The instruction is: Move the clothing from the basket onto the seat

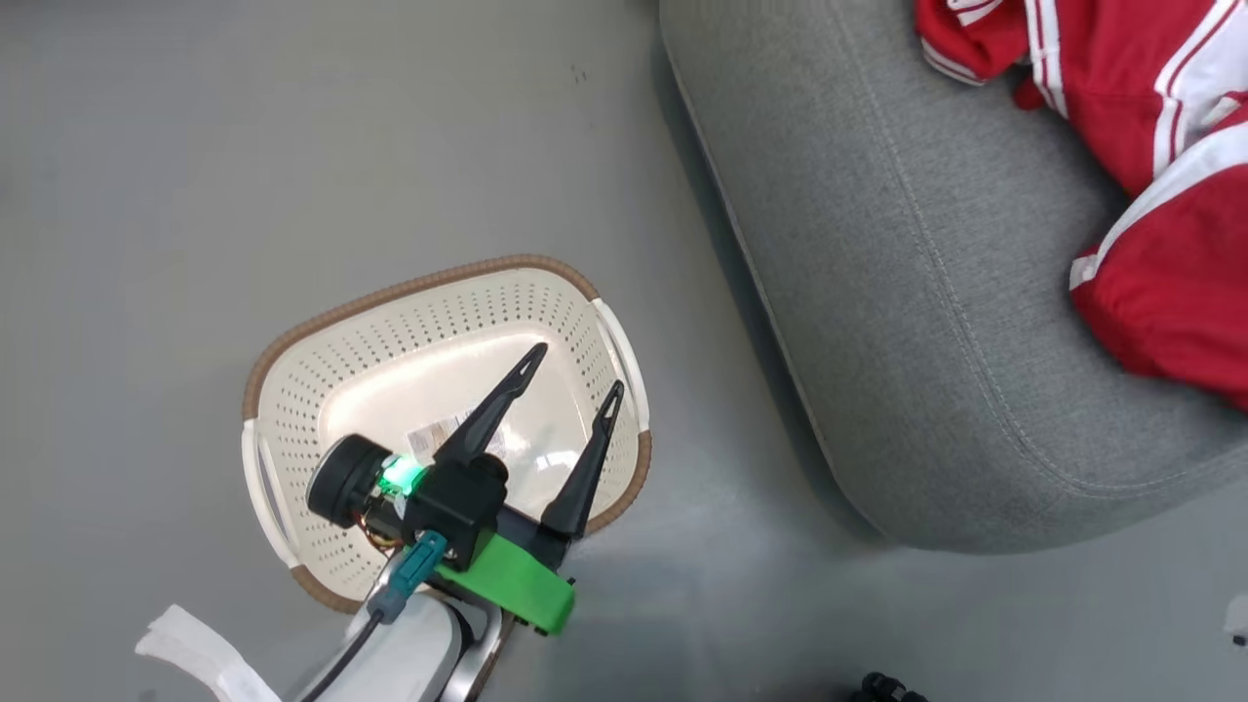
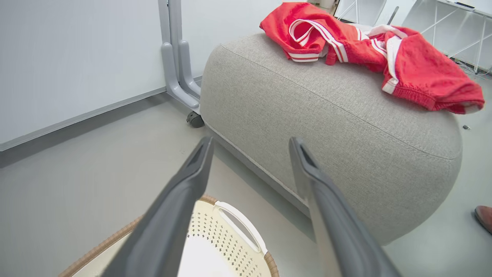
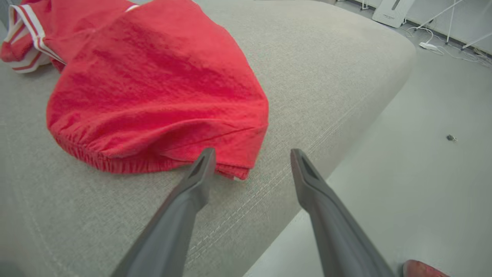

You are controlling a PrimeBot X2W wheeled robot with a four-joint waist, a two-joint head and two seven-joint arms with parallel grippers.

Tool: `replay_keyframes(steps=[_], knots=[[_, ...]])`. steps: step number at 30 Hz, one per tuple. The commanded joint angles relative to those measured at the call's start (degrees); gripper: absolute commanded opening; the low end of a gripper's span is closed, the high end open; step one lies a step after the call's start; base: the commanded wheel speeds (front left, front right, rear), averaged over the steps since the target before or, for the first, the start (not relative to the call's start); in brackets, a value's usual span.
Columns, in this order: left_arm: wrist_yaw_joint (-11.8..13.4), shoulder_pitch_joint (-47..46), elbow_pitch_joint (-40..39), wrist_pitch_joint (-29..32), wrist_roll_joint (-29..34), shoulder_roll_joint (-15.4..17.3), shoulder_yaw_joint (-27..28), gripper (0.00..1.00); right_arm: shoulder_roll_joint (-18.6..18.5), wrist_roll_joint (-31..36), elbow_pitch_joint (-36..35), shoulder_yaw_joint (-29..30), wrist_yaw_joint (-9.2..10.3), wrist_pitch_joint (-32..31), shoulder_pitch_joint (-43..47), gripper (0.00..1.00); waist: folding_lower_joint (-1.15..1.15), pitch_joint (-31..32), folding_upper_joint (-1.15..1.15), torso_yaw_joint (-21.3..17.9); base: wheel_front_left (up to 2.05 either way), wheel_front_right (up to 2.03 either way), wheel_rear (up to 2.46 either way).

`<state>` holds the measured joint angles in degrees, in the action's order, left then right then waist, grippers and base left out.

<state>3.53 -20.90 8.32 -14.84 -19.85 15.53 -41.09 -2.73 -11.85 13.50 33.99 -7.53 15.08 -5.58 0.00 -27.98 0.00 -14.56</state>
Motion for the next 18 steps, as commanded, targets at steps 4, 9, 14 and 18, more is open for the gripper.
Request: replay_keyframes(steps=[4,9,14,18], knots=[[0.7,4.1,-1.2,-0.4,-0.2,-1.8,2.7,1.00,-0.2,-1.6,2.1,-4.2,0.08,0.1,2.7,1.00,0.00,8.8,0.00,0.3,0.00,0.00,0.00],[0.9,7.2,-1.5,-0.4,0.8,-4.0,6.2,1.00,-0.3,-0.1,1.6,-12.1,0.08,0.1,3.6,1.00,0.00,13.0,0.00,3.7,0.00,0.00,0.00],[0.0,10.9,-0.9,-0.4,1.0,-6.4,10.5,1.00,-0.3,2.1,0.5,-19.4,0.08,0.1,3.7,1.00,0.00,17.6,0.00,8.8,0.00,0.00,0.00],[-0.5,14.0,-0.5,-0.4,1.4,-7.7,14.8,1.00,-0.3,2.8,-0.8,-23.6,0.08,0.1,3.8,1.00,0.00,21.1,0.00,13.0,0.00,0.00,0.00]])
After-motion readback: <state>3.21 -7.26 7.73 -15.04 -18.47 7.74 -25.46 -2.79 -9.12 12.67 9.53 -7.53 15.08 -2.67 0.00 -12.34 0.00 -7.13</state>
